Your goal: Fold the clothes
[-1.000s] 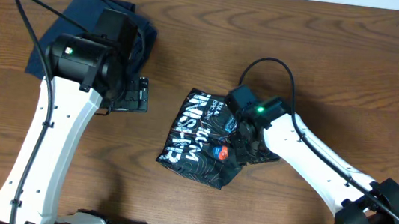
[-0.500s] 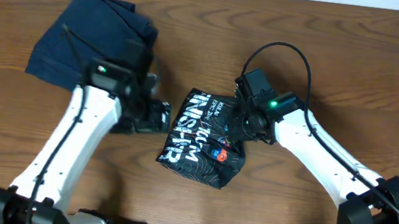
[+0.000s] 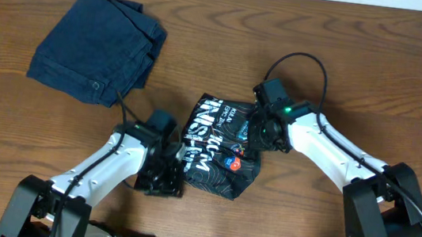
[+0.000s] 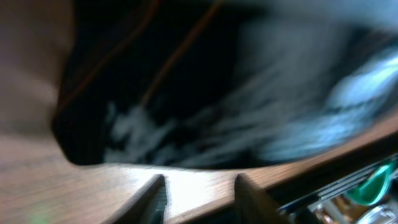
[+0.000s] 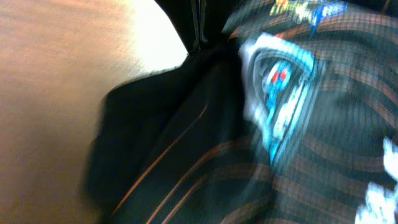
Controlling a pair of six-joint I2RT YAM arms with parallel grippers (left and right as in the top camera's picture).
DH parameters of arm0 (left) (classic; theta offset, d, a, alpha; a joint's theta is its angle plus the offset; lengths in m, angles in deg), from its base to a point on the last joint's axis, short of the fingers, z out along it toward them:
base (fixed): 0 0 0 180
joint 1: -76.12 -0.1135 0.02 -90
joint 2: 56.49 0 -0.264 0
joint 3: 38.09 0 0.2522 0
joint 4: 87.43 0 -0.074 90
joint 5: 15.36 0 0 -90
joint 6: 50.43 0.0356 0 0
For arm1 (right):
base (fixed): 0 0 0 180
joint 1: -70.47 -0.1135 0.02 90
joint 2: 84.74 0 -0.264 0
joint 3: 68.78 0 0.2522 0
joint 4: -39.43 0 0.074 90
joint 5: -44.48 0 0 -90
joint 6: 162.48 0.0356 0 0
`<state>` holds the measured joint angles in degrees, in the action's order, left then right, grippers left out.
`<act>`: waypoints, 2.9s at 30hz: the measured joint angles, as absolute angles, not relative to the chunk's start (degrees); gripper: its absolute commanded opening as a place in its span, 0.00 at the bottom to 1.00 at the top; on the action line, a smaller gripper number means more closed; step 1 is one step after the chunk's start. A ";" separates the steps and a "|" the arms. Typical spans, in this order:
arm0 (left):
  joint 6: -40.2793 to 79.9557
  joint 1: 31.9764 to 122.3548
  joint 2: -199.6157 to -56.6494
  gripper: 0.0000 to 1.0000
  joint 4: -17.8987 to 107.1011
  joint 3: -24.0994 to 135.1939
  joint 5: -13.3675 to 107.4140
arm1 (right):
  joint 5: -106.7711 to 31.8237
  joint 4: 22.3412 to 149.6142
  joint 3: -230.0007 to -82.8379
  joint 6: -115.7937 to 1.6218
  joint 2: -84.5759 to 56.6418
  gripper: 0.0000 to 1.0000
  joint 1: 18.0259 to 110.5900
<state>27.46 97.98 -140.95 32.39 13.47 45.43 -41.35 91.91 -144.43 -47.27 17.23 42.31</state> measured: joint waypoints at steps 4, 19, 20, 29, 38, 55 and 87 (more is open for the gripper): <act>27.63 97.98 -140.95 0.06 31.10 12.23 45.54 | -42.84 91.63 -144.43 -47.23 17.23 0.01 46.05; 27.59 97.98 -127.23 0.64 33.18 17.21 36.40 | -25.20 82.64 -144.37 -57.81 17.23 0.54 54.31; 27.61 97.98 -125.96 0.64 33.47 17.45 36.60 | -24.87 82.40 -144.39 -57.74 17.26 0.51 54.11; 26.01 98.05 -127.09 0.72 34.97 17.12 51.29 | -25.73 81.49 -144.45 -53.06 23.68 0.01 51.05; 20.46 98.03 -140.69 0.07 42.73 14.94 53.95 | -27.47 83.28 -144.56 -52.56 23.00 0.01 51.58; 19.52 98.03 -140.19 0.57 34.32 14.83 49.43 | -32.57 85.11 -144.56 -59.62 21.89 0.41 54.92; 15.65 99.10 -136.54 0.06 42.97 20.20 44.79 | -21.94 77.64 -144.30 -62.31 20.32 0.01 47.69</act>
<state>15.65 99.10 -136.54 42.97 20.20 44.79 -21.94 77.64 -144.30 -62.31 20.32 47.69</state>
